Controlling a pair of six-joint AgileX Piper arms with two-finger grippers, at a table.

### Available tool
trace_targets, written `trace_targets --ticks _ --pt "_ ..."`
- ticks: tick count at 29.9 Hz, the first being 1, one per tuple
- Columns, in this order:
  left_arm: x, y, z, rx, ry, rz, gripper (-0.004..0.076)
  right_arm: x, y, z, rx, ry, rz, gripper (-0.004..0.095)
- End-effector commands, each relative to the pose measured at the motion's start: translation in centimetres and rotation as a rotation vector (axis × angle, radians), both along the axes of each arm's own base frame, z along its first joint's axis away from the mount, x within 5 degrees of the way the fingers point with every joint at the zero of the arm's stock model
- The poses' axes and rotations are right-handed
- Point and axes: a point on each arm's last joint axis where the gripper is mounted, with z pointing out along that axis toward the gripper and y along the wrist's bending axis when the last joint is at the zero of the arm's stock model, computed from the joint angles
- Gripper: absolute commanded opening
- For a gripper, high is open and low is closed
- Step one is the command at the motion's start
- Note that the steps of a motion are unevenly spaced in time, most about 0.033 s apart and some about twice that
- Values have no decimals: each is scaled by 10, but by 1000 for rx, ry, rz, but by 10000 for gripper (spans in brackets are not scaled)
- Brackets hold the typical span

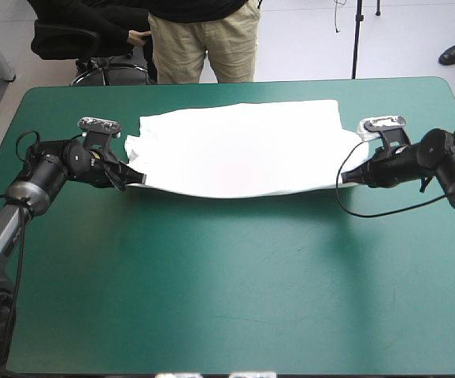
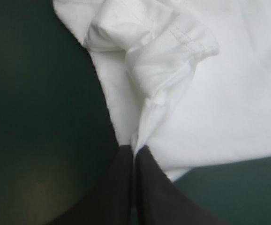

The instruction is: Fold the cloth

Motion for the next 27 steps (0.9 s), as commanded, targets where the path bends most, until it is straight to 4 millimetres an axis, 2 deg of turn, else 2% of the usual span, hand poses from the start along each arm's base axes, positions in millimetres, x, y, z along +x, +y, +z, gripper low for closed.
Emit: trace_targets --ticks 1,11,17,22,27 --pt "-20 3 22 4 -84 6 -17 -23 -2 16 -3 -56 -12 -7" --pt "-72 9 -17 52 111 -13 -17 -86 1 -20 -11 108 -6 1" --pt "-98 13 -22 63 131 -12 -17 -116 -2 -33 -49 187 -30 5" --pt "-112 14 -20 58 159 -3 -17 -131 0 -42 -43 259 -15 5" --pt "-120 14 -29 64 243 -10 -17 -138 0 -52 -38 294 -16 5"
